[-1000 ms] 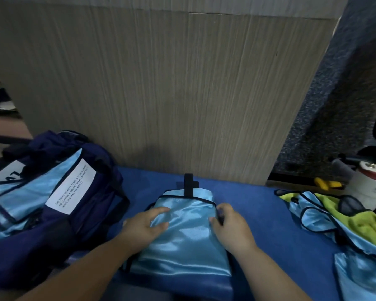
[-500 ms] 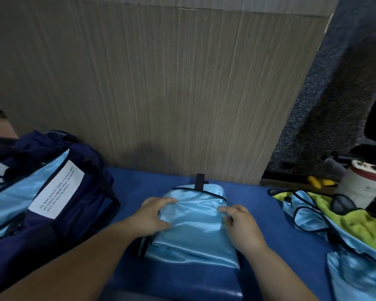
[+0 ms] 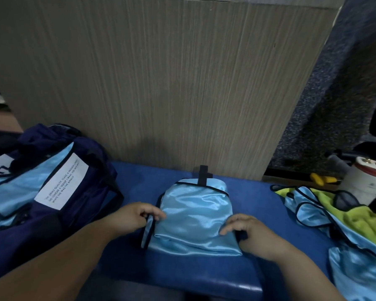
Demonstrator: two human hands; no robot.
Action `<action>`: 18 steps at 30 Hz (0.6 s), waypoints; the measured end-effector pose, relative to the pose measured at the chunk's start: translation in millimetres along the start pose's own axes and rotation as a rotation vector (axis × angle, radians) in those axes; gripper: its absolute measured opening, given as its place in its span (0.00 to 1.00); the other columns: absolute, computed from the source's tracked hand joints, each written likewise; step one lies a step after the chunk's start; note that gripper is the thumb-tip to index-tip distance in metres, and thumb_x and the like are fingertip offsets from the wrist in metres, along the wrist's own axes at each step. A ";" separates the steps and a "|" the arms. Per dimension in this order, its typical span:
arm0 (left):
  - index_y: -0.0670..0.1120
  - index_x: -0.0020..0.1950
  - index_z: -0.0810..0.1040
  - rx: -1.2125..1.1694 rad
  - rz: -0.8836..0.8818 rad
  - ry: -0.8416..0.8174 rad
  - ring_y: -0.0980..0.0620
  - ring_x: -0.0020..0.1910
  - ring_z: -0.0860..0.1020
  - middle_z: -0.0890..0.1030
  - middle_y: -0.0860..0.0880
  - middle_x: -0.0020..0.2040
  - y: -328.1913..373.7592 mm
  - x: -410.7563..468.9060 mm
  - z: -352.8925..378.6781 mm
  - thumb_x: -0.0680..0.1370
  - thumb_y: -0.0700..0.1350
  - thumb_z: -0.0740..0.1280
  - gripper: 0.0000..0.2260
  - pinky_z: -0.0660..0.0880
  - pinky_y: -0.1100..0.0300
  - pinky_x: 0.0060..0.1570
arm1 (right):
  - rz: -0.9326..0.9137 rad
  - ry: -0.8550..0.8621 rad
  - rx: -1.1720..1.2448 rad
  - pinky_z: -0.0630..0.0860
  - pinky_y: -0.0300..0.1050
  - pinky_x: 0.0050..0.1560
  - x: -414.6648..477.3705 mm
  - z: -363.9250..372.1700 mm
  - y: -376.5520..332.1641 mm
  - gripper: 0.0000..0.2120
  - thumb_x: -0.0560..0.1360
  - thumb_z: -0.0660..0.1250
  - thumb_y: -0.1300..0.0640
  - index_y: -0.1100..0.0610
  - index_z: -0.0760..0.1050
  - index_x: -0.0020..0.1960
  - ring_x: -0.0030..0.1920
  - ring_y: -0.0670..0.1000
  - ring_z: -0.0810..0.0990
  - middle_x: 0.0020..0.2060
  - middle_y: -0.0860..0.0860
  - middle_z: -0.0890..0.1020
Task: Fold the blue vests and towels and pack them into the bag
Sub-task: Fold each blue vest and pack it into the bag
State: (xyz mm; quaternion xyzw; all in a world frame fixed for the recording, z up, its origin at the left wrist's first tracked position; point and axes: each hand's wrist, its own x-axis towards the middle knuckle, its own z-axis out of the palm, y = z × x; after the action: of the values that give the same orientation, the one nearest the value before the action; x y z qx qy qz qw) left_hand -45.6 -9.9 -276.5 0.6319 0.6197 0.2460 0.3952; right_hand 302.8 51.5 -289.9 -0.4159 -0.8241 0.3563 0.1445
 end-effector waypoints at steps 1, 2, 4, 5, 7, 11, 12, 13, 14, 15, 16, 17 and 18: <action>0.53 0.54 0.85 0.057 -0.007 -0.053 0.64 0.51 0.76 0.79 0.64 0.50 3.9 -0.8 -1.3 0.72 0.24 0.56 0.30 0.67 0.79 0.48 | 0.003 -0.023 0.002 0.67 0.36 0.68 -0.4 -1.6 0.4 0.32 0.65 0.67 0.72 0.34 0.82 0.50 0.63 0.43 0.73 0.57 0.43 0.76; 0.54 0.57 0.83 0.099 -0.016 -0.095 0.65 0.55 0.74 0.75 0.65 0.55 8.8 -2.8 -3.3 0.72 0.24 0.55 0.30 0.65 0.82 0.49 | -0.001 -0.037 0.006 0.66 0.35 0.68 -0.8 -2.4 1.0 0.31 0.66 0.70 0.70 0.33 0.81 0.50 0.63 0.43 0.73 0.58 0.43 0.76; 0.59 0.60 0.80 0.145 -0.027 -0.158 0.64 0.62 0.70 0.71 0.63 0.62 11.5 -4.8 -8.2 0.72 0.26 0.56 0.32 0.64 0.83 0.50 | -0.013 -0.035 -0.001 0.66 0.35 0.68 -1.6 -1.1 0.4 0.26 0.67 0.76 0.65 0.33 0.81 0.50 0.63 0.44 0.73 0.58 0.42 0.75; 0.61 0.61 0.79 0.155 -0.039 -0.185 0.62 0.65 0.68 0.70 0.61 0.64 9.6 -4.7 -10.7 0.72 0.27 0.57 0.32 0.65 0.82 0.50 | -0.009 -0.016 -0.004 0.66 0.36 0.68 -1.6 0.3 -0.8 0.24 0.66 0.77 0.63 0.34 0.82 0.49 0.63 0.44 0.73 0.57 0.42 0.76; 0.64 0.62 0.77 0.155 -0.061 -0.226 0.60 0.67 0.67 0.68 0.60 0.66 7.9 -6.2 -14.0 0.73 0.30 0.60 0.31 0.65 0.81 0.53 | 0.005 0.047 0.029 0.69 0.35 0.64 -1.1 2.3 -3.3 0.20 0.66 0.78 0.64 0.38 0.84 0.45 0.59 0.42 0.76 0.54 0.44 0.77; 0.70 0.58 0.77 0.187 -0.030 -0.228 0.63 0.67 0.66 0.71 0.64 0.64 6.8 -5.0 -12.3 0.74 0.37 0.66 0.26 0.62 0.71 0.64 | 0.028 0.208 0.246 0.74 0.35 0.55 0.0 0.4 -11.9 0.07 0.70 0.76 0.63 0.52 0.86 0.40 0.50 0.43 0.81 0.49 0.50 0.82; 0.70 0.57 0.77 0.208 -0.031 -0.207 0.63 0.66 0.66 0.72 0.65 0.63 4.4 -4.0 -10.5 0.75 0.39 0.66 0.24 0.62 0.69 0.65 | 0.048 0.244 0.301 0.75 0.38 0.54 0.6 -1.2 -14.3 0.03 0.72 0.75 0.62 0.56 0.85 0.40 0.48 0.45 0.81 0.47 0.52 0.83; 0.69 0.58 0.77 0.227 -0.038 -0.189 0.63 0.65 0.66 0.73 0.65 0.62 1.2 -2.7 -8.7 0.75 0.40 0.67 0.22 0.62 0.67 0.66 | 0.076 0.275 0.336 0.76 0.42 0.52 1.8 -2.4 -14.8 0.04 0.73 0.73 0.60 0.59 0.84 0.40 0.45 0.47 0.81 0.44 0.54 0.83; 0.69 0.57 0.76 0.240 -0.054 -0.173 0.63 0.65 0.67 0.72 0.63 0.62 1.4 -2.7 -7.0 0.75 0.42 0.67 0.21 0.63 0.66 0.66 | 0.113 0.294 0.361 0.75 0.45 0.47 3.3 -2.7 -14.0 0.07 0.75 0.72 0.58 0.60 0.82 0.40 0.40 0.48 0.79 0.39 0.54 0.82; 0.68 0.57 0.77 0.231 -0.069 -0.154 0.62 0.64 0.68 0.72 0.61 0.62 1.0 -1.7 -5.4 0.75 0.44 0.68 0.19 0.64 0.66 0.65 | 0.156 0.310 0.370 0.72 0.46 0.43 5.0 -2.4 -13.4 0.10 0.76 0.71 0.56 0.60 0.80 0.39 0.37 0.49 0.75 0.34 0.54 0.79; 0.67 0.57 0.77 0.220 -0.078 -0.134 0.63 0.62 0.70 0.72 0.59 0.61 2.3 -1.1 -4.3 0.76 0.46 0.68 0.16 0.65 0.69 0.62 | 0.190 0.324 0.370 0.70 0.46 0.40 6.6 -2.0 -13.4 0.13 0.76 0.70 0.53 0.61 0.79 0.39 0.35 0.49 0.72 0.32 0.52 0.75; 0.64 0.58 0.78 0.219 -0.079 -0.119 0.64 0.59 0.71 0.73 0.59 0.59 3.5 0.1 -2.8 0.78 0.49 0.68 0.12 0.66 0.74 0.57 | 0.218 0.335 0.364 0.69 0.45 0.39 8.3 -1.2 -13.5 0.15 0.77 0.69 0.51 0.63 0.77 0.40 0.35 0.49 0.71 0.32 0.51 0.74; 0.60 0.59 0.78 0.208 -0.082 -0.106 0.65 0.55 0.72 0.74 0.59 0.57 8.0 -1.0 -1.4 0.79 0.50 0.66 0.09 0.66 0.78 0.51 | 0.241 0.347 0.359 0.68 0.45 0.39 10.2 0.2 -13.6 0.18 0.77 0.69 0.50 0.65 0.76 0.41 0.35 0.49 0.71 0.32 0.51 0.73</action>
State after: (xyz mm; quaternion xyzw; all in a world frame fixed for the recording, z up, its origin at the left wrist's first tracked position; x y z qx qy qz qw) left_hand -42.1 -10.0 -269.1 0.6556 0.6455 0.1302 0.3695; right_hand 288.6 54.0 -281.0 -0.5333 -0.6554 0.4347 0.3114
